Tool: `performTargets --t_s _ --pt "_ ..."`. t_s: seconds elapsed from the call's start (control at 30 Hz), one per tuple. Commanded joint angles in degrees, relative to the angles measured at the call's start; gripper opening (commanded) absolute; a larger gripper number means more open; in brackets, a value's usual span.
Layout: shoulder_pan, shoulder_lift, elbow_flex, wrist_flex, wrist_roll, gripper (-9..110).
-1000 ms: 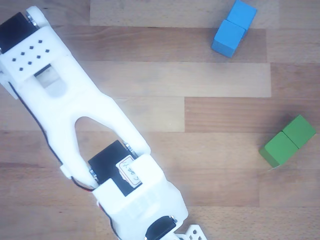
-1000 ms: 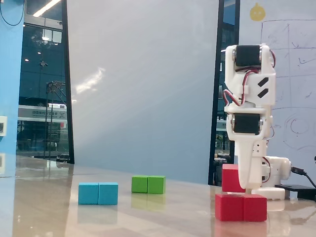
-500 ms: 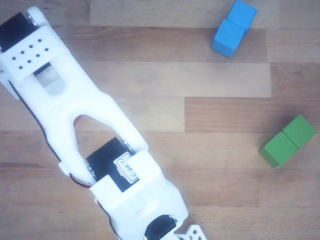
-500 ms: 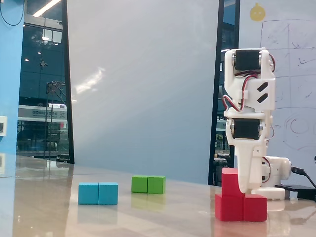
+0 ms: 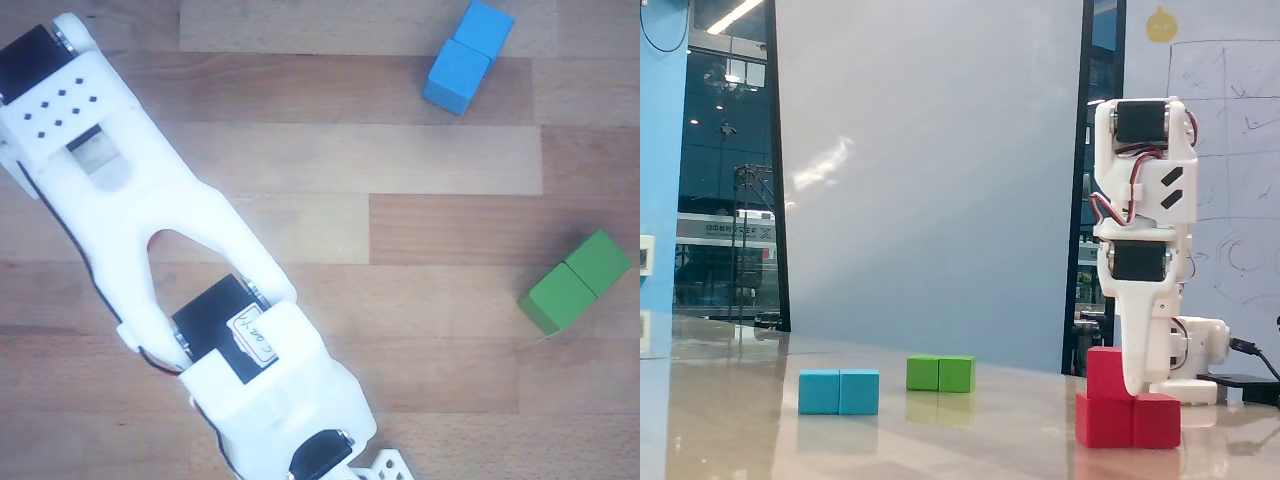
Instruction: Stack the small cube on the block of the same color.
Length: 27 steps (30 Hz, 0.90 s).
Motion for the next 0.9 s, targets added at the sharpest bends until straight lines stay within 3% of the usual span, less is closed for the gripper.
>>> performTargets --t_s 0.0,0.27,0.53,0.87 --pt "0.09 1.32 -5.8 0.0 -0.44 32" --pt "8.26 1.67 -5.8 0.44 -2.11 32" --pt "24.87 2.29 -6.15 0.26 -8.35 32" --pt "41.92 12.74 -4.92 -5.62 -8.0 32"
